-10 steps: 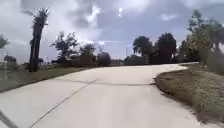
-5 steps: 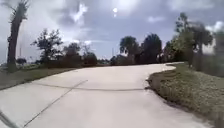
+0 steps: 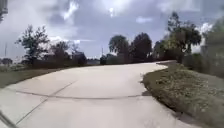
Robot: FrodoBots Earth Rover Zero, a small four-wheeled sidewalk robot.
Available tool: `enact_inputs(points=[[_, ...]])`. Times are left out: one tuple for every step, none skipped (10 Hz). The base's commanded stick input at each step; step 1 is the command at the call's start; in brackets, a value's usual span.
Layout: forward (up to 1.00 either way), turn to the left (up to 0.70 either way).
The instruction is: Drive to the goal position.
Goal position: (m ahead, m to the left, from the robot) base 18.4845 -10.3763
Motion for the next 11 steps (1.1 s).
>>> enact_inputs(points=[[0.85,0.00],[0.85,0.00],[0.85,0.00],[0.85,0.00],[0.85,0.00],[0.85,0.00],[0.85,0.00],[0.85,0.00],[0.85,0.00],[0.85,0.00],[0.85,0.00]])
